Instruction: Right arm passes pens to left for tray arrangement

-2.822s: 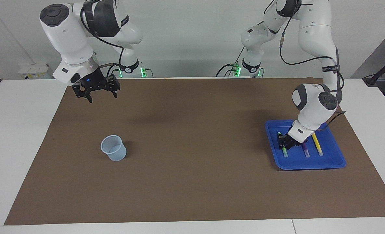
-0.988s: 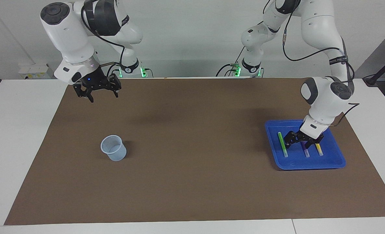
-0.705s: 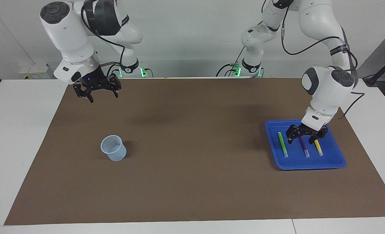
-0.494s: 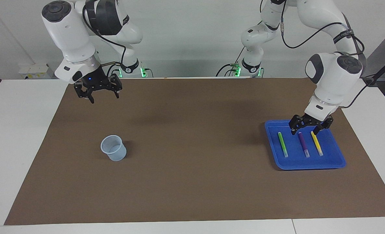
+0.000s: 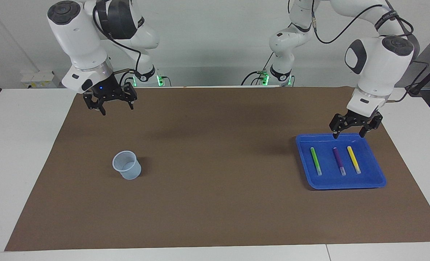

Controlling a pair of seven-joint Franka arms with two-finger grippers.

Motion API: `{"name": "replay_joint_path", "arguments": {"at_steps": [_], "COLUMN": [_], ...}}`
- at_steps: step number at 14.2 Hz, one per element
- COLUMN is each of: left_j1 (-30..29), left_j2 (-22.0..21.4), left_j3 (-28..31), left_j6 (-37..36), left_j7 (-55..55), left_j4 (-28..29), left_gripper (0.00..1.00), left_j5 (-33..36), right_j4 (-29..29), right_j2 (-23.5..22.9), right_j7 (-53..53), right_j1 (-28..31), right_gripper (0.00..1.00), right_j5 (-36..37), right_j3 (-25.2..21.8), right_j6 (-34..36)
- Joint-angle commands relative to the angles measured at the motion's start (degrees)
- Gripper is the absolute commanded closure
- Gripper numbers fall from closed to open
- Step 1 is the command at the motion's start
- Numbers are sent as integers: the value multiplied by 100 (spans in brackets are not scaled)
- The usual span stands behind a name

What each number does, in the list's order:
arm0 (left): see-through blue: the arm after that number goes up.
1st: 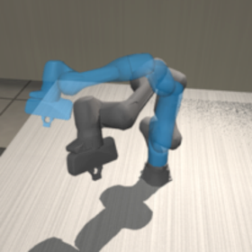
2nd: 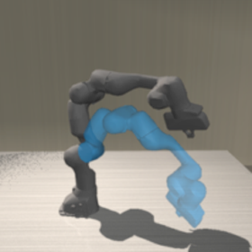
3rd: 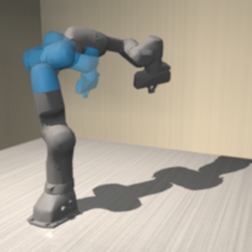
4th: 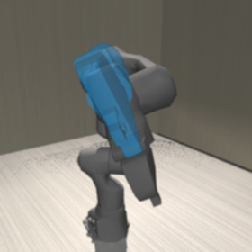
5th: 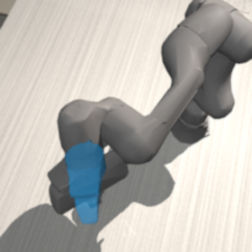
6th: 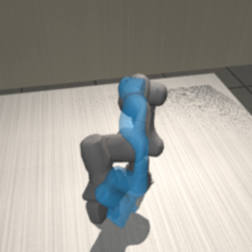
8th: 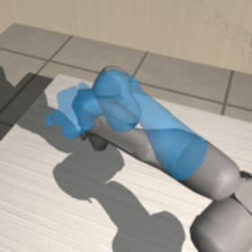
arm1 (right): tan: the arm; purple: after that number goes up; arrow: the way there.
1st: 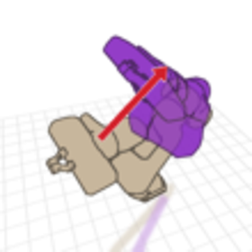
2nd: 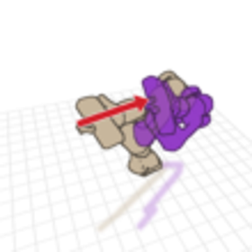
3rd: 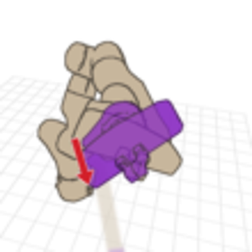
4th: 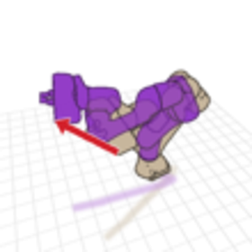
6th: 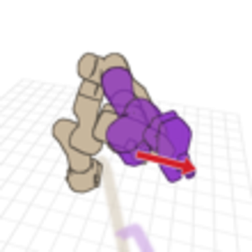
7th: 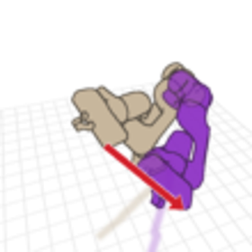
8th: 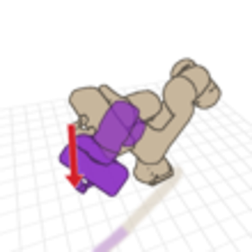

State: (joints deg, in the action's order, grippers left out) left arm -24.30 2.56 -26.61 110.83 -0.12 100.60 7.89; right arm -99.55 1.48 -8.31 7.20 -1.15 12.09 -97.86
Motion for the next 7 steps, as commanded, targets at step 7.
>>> {"name": "replay_joint_path", "arguments": {"at_steps": [7], "left_j1": [1408], "left_j2": [-739], "left_j3": [1358], "left_j6": [-808], "left_j7": [73], "left_j4": [100], "left_gripper": [0], "left_j5": [38], "right_j4": [32], "right_j2": [63], "right_j7": [84], "right_j1": [9], "right_gripper": [0], "right_j5": [-96], "right_j3": [13], "right_j6": [118]}}
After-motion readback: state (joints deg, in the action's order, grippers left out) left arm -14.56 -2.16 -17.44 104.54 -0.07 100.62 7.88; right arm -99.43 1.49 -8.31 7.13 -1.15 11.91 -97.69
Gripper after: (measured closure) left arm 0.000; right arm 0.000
